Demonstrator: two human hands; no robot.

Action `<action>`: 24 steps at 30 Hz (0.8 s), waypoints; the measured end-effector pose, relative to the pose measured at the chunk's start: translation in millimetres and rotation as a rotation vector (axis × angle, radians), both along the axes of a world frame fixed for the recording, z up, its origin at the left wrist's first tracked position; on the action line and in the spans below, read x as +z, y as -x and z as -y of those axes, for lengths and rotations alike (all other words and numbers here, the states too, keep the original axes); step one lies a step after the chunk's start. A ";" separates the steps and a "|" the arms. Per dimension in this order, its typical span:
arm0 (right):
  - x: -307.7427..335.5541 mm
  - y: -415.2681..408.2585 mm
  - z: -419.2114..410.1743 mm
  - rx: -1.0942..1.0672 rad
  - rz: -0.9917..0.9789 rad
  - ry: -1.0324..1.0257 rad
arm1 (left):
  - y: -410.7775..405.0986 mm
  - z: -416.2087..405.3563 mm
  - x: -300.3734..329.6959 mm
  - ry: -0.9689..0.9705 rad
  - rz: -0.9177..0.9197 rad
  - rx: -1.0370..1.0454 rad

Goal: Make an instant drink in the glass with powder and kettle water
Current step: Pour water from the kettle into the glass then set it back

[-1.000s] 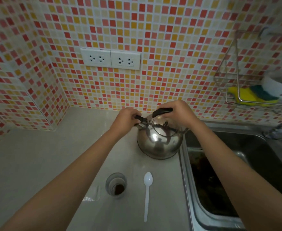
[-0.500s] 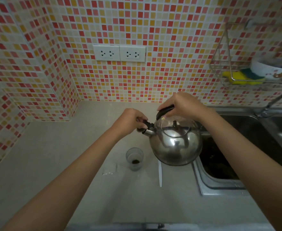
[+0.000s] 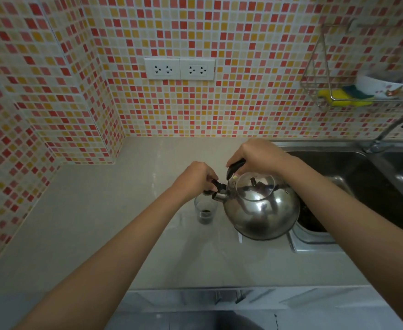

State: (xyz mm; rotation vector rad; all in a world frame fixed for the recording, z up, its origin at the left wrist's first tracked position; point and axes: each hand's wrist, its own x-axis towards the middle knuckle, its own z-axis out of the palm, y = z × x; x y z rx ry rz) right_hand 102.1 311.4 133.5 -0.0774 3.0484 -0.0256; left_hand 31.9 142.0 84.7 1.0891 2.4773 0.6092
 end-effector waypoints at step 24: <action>4.6 10.6 20.8 0.020 0.073 -0.036 | 0.9 0.0 -11.0 0.042 -0.031 0.000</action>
